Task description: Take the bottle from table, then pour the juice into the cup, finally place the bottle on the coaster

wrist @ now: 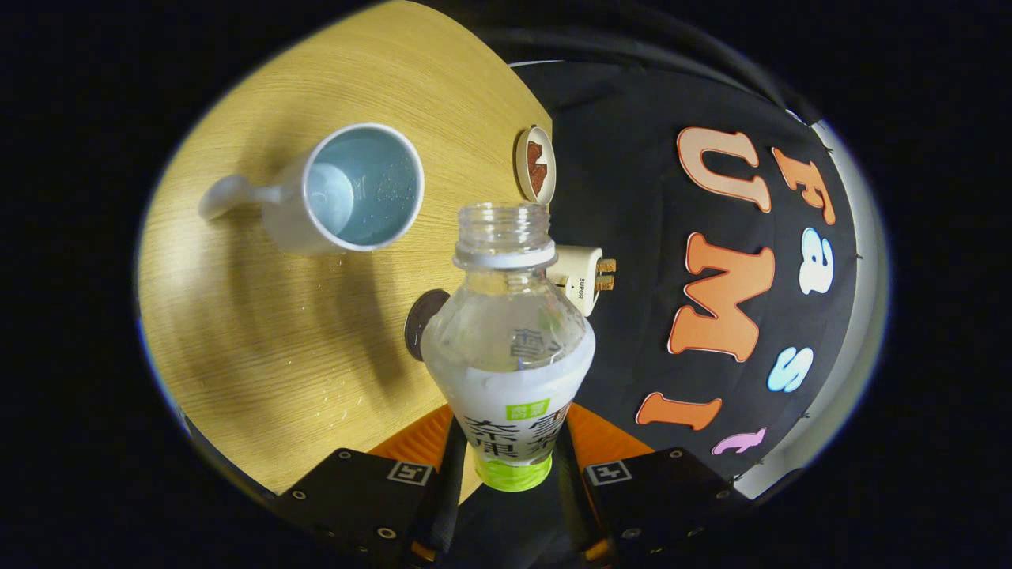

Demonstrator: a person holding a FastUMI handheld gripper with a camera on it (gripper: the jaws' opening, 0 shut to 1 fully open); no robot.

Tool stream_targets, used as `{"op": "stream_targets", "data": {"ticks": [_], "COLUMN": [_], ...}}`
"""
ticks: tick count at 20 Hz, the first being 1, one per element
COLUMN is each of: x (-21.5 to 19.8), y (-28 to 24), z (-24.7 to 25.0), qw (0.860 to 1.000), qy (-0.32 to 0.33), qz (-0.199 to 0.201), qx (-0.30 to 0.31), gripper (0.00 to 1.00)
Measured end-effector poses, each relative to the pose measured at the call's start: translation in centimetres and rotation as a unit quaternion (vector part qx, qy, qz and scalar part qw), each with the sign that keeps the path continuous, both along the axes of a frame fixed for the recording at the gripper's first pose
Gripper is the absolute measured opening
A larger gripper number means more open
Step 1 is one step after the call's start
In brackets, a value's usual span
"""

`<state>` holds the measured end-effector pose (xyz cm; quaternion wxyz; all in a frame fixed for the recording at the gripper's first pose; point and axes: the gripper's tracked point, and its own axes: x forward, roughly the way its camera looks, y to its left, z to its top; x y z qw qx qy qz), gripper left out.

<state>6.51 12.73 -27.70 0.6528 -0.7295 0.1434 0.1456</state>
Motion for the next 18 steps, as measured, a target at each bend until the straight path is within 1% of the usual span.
{"op": "stream_targets", "data": {"ticks": [10,18], "x": [0.6,1.1], "y": [0.3,1.2], "z": [-0.3,0.1], "qw": [0.999,0.997], "qy": [0.005,0.007], "qz": [0.028,0.047], "qx": [-0.044,-0.064], "gripper": [0.56,0.56]}}
